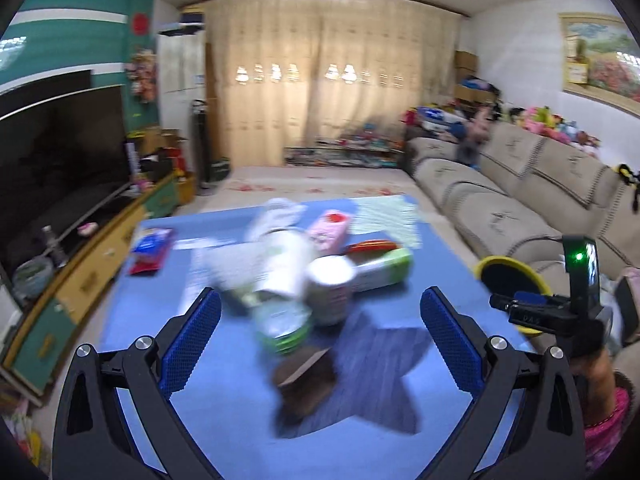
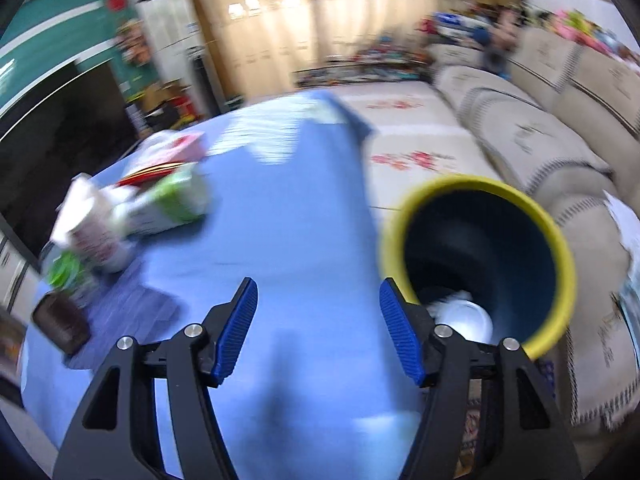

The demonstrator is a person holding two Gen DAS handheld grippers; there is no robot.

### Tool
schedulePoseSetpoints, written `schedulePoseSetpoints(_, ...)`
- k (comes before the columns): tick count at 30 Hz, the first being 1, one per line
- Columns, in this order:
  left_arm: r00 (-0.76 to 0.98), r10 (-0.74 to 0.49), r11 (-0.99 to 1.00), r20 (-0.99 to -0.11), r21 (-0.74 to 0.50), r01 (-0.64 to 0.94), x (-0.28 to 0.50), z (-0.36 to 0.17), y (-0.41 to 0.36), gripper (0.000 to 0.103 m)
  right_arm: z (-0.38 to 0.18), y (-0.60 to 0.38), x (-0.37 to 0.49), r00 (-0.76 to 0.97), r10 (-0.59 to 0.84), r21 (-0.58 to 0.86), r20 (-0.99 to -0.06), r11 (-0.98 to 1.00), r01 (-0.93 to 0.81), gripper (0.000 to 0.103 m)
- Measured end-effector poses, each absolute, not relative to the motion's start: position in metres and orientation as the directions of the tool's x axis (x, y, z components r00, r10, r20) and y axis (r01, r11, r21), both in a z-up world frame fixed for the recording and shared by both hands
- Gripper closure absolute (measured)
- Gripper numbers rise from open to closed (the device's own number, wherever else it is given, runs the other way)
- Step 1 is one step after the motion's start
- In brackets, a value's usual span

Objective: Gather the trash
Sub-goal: 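Drop the squeeze tube into the bin by opening the left gripper, then grasp the brown plastic tray with the right gripper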

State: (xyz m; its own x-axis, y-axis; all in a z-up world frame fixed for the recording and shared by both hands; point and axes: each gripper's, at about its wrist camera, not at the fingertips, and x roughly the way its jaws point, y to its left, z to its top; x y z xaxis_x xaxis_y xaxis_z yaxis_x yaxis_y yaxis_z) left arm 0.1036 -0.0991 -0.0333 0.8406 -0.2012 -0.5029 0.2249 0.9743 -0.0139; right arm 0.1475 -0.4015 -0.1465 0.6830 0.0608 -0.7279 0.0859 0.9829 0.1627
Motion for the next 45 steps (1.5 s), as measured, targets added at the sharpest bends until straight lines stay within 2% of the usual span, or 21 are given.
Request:
schedulePoseSetpoints(5,0.868,-0.122,0.991,-0.481,-0.004,0.137,0.095,-0.035,-0.050,0.005,-0.136,-0.318,0.158,0.657,0.234,0.199,-0.717,0.972,-0.129,0.042)
schedulePoseSetpoints(11,0.887,-0.049,0.999,-0.460,-0.029,0.040,0.086,-0.030,-0.001,0.005,-0.130,-0.227,0.143,0.597,0.401,0.187,-0.695,0.902,-0.389,0.034)
schedulePoseSetpoints(15,0.892,-0.014,0.999,-0.451,-0.045,-0.007,0.078,-0.030,0.026,0.005,-0.133,-0.193,0.133,0.572,0.433,0.137,-0.697,0.863,-0.487,0.019)
schedulePoseSetpoints(18,0.890,-0.007,0.998,-0.455,-0.055,-0.020,0.076,-0.033,0.038,0.005,-0.136,-0.168,0.132,0.569,0.432,0.087,-0.700,0.842,-0.533,0.013)
schedulePoseSetpoints(25,0.883,-0.029,0.998,-0.469,-0.069,-0.004,0.075,-0.038,0.039,0.005,-0.153,-0.140,0.148,0.566,0.373,0.021,-0.735,0.847,-0.532,0.014)
schedulePoseSetpoints(26,0.882,-0.030,0.998,-0.471,-0.070,-0.003,0.076,-0.039,0.038,0.005,-0.155,-0.140,0.151,0.562,0.371,0.025,-0.739,0.849,-0.527,0.017)
schedulePoseSetpoints(27,0.881,-0.032,0.998,-0.472,-0.070,-0.001,0.079,-0.040,0.037,0.005,-0.157,-0.142,0.153,0.557,0.369,0.033,-0.744,0.853,-0.521,0.030)
schedulePoseSetpoints(28,0.881,-0.032,0.998,-0.472,-0.070,-0.001,0.079,-0.040,0.038,0.005,-0.158,-0.143,0.154,0.549,0.371,0.046,-0.749,0.856,-0.515,0.036)
schedulePoseSetpoints(39,0.871,-0.060,0.997,-0.488,-0.075,0.026,0.086,-0.049,0.026,0.005,-0.130,-0.190,0.134,0.576,0.429,0.139,-0.696,0.868,-0.477,0.037)
schedulePoseSetpoints(45,0.857,-0.097,0.995,-0.506,-0.063,0.076,0.095,-0.054,0.003,0.005,-0.117,-0.264,0.136,0.674,0.321,0.147,-0.666,0.942,-0.303,0.037)
